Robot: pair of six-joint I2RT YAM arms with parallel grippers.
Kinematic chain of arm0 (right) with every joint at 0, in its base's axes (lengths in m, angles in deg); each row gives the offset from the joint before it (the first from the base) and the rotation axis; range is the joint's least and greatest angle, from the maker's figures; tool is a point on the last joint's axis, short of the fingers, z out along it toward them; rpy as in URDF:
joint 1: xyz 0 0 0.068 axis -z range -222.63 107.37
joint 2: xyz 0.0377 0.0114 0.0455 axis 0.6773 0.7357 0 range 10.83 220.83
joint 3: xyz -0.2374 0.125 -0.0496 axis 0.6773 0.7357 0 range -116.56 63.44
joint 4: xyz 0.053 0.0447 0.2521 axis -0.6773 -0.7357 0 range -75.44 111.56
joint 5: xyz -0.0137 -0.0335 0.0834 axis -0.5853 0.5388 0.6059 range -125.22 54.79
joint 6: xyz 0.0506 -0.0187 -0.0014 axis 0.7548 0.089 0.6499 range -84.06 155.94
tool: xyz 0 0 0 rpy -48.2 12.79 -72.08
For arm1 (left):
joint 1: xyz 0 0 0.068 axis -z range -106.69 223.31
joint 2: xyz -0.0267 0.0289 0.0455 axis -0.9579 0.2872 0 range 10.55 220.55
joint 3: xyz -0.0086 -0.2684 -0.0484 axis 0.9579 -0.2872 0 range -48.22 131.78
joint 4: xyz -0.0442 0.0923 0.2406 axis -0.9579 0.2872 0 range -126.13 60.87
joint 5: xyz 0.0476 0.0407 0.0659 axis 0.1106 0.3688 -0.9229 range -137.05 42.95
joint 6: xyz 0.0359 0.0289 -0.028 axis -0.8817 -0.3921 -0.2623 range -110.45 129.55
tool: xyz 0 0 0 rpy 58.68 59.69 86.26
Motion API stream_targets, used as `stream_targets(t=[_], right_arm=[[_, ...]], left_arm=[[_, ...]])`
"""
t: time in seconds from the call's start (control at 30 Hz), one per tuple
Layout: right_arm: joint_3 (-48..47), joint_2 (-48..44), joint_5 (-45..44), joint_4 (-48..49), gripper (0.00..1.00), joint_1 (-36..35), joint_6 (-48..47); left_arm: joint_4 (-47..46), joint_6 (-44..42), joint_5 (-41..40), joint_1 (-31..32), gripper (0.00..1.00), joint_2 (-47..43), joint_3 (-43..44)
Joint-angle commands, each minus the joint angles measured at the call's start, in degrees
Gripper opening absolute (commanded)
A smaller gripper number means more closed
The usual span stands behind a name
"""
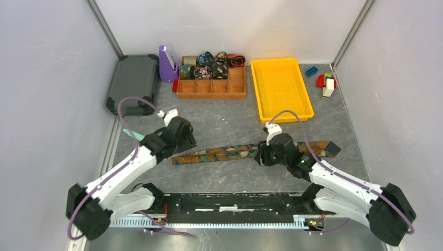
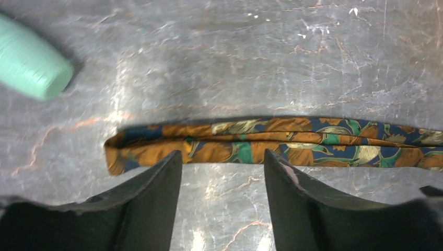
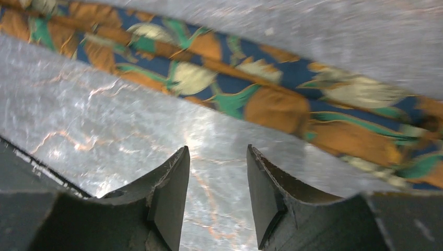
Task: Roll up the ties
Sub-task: Flatten out the tie at the center of the board.
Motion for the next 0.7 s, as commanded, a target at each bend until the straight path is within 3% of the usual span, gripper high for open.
stream_targets(t=[0.0, 0.23, 0.67], right_arm=[[1.8, 3.9, -4.0, 11.0, 0.48, -8.8, 6.3], [1.2, 15.6, -4.1, 22.7, 0.37, -17.6, 9.8], [-4.4, 32.6, -2.7, 31.5, 0.27, -19.0, 10.5]], left_arm=[[-7.2, -9.2, 7.3, -0.4, 0.61, 10.0, 5.8], [-15.4, -12.4, 14.3, -0.3, 0.52, 24.7, 11.1], [-19.6, -16.1, 18.9, -0.3, 0.45, 42.5, 17.7]])
